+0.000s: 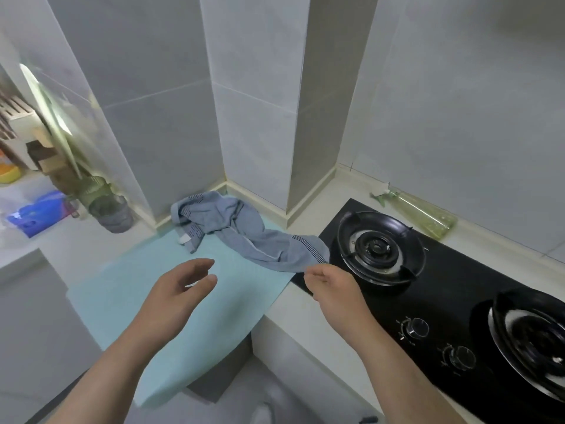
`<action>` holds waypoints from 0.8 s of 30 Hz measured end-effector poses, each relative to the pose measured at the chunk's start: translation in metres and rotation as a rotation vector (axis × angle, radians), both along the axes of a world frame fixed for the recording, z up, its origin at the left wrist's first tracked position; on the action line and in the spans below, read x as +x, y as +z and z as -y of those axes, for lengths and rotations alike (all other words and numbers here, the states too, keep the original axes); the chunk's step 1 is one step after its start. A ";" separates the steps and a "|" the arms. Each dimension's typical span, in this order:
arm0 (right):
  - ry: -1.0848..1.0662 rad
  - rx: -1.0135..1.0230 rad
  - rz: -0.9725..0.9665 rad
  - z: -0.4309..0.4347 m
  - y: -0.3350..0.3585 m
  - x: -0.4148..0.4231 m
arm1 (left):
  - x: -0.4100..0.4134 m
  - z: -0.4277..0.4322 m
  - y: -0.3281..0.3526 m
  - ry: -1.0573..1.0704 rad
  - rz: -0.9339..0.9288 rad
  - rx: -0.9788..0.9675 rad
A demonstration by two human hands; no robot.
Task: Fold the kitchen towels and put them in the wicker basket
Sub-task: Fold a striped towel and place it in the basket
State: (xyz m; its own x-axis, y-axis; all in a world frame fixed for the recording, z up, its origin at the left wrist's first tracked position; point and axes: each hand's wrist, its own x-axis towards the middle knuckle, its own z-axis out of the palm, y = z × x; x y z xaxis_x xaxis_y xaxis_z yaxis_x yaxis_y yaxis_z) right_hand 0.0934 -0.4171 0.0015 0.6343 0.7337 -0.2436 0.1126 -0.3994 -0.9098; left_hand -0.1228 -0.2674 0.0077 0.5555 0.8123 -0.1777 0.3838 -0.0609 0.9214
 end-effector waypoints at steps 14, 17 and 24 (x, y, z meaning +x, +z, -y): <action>0.262 -0.188 0.105 -0.155 -0.068 0.044 | 0.023 -0.117 -0.056 0.082 -0.141 -0.128; 0.336 -0.290 0.234 -0.175 -0.089 0.047 | 0.027 -0.134 -0.069 0.071 -0.180 -0.154; 0.433 -0.439 0.548 -0.205 -0.135 0.040 | 0.042 -0.159 -0.100 0.004 -0.194 -0.228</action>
State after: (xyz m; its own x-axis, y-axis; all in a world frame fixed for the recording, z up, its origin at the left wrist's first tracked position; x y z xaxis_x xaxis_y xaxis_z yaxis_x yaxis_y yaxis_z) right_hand 0.1338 -0.2123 -0.1331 0.4296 0.8507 -0.3030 0.7207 -0.5252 -0.4525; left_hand -0.0808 -0.1080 -0.0920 0.4903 0.7412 -0.4584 0.5538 0.1412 0.8206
